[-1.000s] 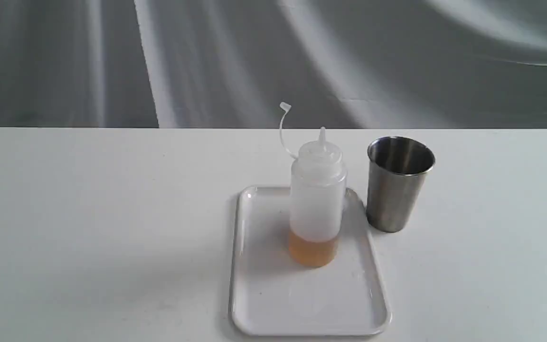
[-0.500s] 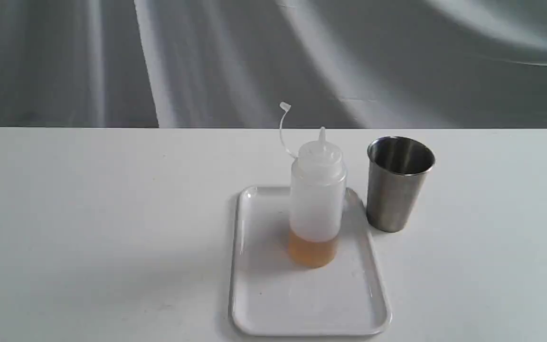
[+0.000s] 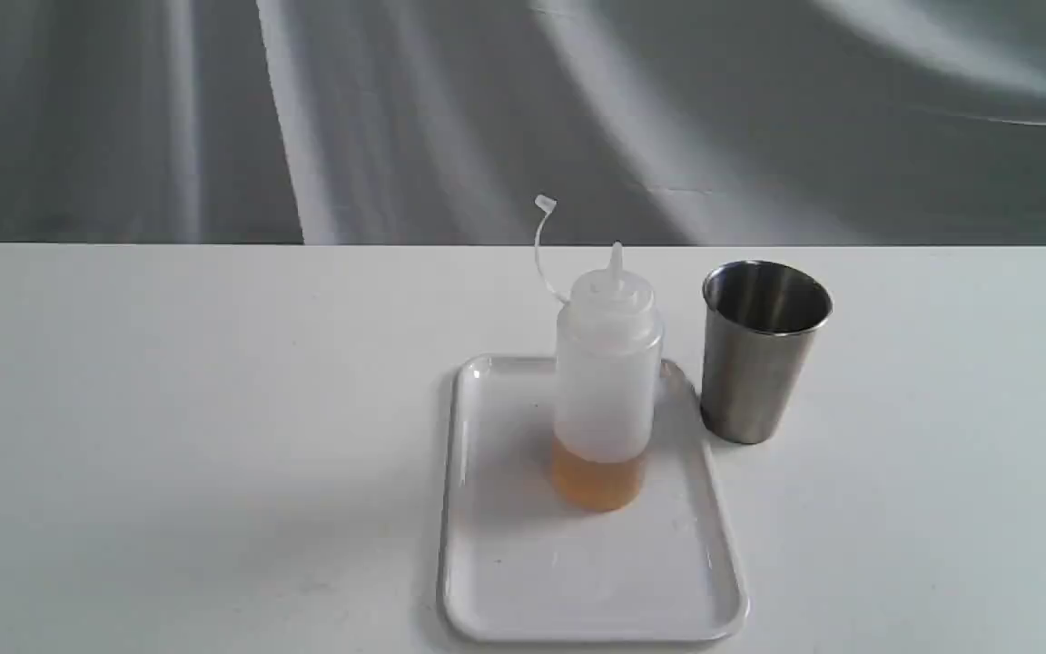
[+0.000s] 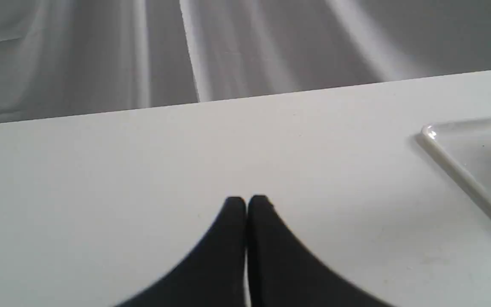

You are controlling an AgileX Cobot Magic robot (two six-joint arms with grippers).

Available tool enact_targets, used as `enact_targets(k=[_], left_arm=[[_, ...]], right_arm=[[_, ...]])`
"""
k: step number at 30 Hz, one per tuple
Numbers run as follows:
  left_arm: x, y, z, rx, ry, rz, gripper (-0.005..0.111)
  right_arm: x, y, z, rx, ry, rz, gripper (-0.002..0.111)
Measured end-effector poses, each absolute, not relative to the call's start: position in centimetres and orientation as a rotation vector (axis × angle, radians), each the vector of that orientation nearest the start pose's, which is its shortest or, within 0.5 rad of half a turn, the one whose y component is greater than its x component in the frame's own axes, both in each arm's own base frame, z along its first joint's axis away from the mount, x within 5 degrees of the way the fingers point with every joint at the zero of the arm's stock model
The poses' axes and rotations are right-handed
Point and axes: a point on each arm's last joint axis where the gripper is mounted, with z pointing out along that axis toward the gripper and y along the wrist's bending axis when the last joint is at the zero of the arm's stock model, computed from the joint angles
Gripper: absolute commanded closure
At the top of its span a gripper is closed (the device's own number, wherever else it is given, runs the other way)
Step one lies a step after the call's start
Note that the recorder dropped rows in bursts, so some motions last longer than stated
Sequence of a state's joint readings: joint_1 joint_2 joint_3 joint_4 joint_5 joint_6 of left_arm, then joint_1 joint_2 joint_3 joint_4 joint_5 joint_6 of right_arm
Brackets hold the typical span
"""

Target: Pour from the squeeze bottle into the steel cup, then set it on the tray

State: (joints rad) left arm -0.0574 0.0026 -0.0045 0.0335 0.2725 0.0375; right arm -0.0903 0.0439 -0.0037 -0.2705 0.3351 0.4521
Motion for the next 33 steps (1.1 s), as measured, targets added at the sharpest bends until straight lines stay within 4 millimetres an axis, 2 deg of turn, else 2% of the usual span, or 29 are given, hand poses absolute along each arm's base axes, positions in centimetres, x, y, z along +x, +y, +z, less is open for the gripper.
enact_targets(k=[5,33], left_arm=[[5.49,-0.23,18.99,0.105,1.751,0.017,0.107],[5.49,-0.23,18.99,0.105,1.751,0.017,0.107]], right_arm=[[5.49,-1.46,18.26,0.296,1.826,-0.055,0.108],[5.48,-1.47,18.27,0.293,1.826,-0.059,0.108]])
